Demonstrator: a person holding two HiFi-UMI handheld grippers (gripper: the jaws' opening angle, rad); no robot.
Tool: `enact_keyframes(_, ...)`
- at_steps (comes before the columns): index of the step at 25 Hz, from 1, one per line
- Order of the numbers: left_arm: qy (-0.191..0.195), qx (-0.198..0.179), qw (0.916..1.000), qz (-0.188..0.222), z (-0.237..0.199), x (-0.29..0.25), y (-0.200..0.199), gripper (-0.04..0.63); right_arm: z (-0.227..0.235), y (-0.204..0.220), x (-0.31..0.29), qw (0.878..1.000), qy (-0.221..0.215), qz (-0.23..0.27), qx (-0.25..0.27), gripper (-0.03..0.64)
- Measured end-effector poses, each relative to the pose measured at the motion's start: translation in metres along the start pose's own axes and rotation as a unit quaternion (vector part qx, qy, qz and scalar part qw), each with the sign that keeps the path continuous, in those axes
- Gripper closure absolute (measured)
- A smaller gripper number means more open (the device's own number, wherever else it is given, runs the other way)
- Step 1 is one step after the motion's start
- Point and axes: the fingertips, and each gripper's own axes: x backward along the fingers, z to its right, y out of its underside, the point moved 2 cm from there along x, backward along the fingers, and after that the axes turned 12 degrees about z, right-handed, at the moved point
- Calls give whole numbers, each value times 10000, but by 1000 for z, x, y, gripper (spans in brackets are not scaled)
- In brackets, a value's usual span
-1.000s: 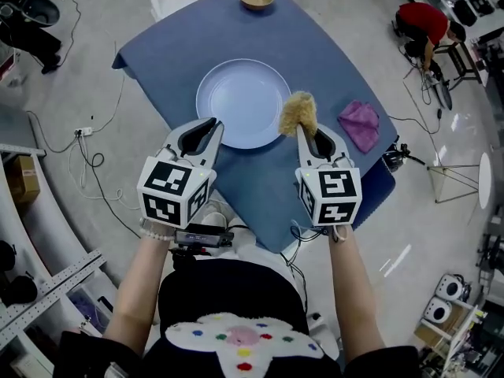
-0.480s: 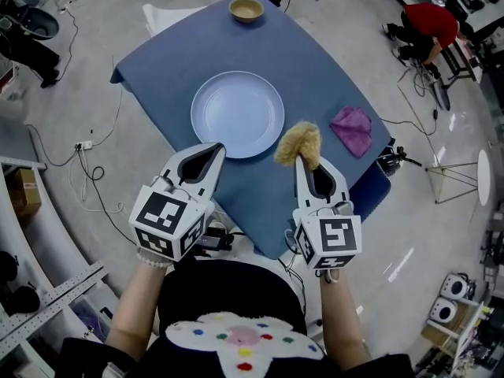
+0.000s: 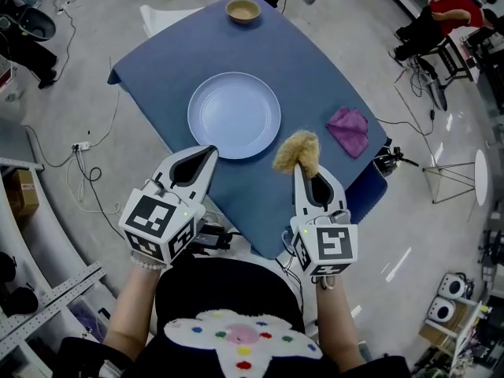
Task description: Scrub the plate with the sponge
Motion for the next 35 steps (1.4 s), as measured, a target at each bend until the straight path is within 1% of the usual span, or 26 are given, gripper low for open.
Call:
enact_keyframes(5, 12, 33, 10000, -2, -1, 1, 3, 584, -4, -2, -3, 10000, -20, 55, 3, 574)
enact_keyframes(20, -42, -53, 10000, -21, -6, 0, 1, 584, -11, -3, -9, 9999, -107, 28, 64, 574)
enact_keyframes(30, -169, -24, 9998, -93, -14, 4, 7, 584, -2, 2, -11, 9999, 30, -45, 116, 574)
enact_keyframes(35, -164, -86, 9998, -20, -16, -5, 1, 584, 6, -3, -18, 9998, 36, 36, 179, 574)
